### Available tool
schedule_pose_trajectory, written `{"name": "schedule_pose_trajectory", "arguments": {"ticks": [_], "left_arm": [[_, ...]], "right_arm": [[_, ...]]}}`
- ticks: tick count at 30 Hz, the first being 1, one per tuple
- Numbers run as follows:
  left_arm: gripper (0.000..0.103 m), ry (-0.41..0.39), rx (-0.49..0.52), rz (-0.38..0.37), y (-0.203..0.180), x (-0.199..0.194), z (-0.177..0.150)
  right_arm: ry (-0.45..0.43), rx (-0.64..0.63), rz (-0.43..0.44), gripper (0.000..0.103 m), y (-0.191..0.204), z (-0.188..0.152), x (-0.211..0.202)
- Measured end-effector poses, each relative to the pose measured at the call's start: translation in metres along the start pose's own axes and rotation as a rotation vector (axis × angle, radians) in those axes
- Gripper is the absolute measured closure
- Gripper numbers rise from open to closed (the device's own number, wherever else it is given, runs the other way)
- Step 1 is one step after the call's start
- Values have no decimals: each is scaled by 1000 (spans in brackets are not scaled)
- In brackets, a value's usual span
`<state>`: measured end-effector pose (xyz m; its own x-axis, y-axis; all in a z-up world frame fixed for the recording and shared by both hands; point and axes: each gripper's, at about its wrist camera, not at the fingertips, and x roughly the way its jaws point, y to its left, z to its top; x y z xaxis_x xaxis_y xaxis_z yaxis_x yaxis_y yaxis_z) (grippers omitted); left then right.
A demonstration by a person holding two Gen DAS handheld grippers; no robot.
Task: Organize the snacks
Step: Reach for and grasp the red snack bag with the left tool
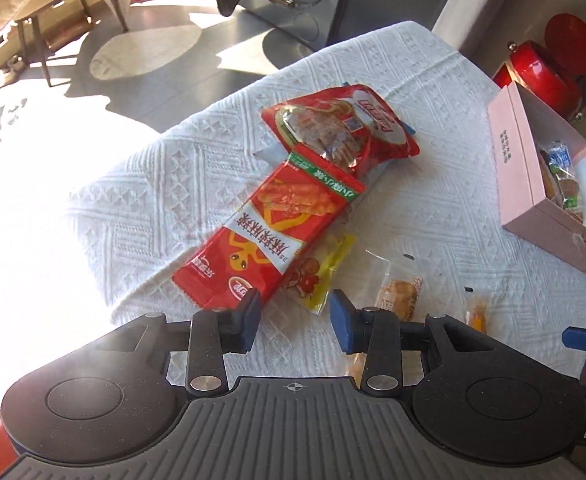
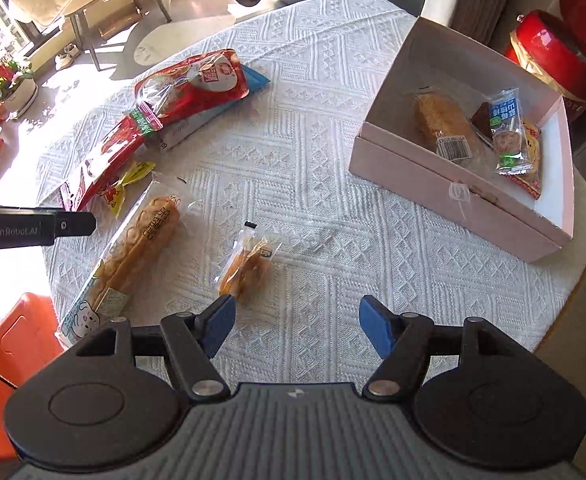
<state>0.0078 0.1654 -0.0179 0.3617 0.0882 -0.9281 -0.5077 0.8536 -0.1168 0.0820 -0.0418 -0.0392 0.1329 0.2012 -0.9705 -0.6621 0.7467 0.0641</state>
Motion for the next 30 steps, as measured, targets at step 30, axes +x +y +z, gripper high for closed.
{"name": "schedule_pose_trajectory", "arguments": {"ticks": [30], "left_arm": [[52, 137, 135, -255, 3, 39, 10]], "right_arm": [[89, -109, 68, 34, 47, -17, 23]]}}
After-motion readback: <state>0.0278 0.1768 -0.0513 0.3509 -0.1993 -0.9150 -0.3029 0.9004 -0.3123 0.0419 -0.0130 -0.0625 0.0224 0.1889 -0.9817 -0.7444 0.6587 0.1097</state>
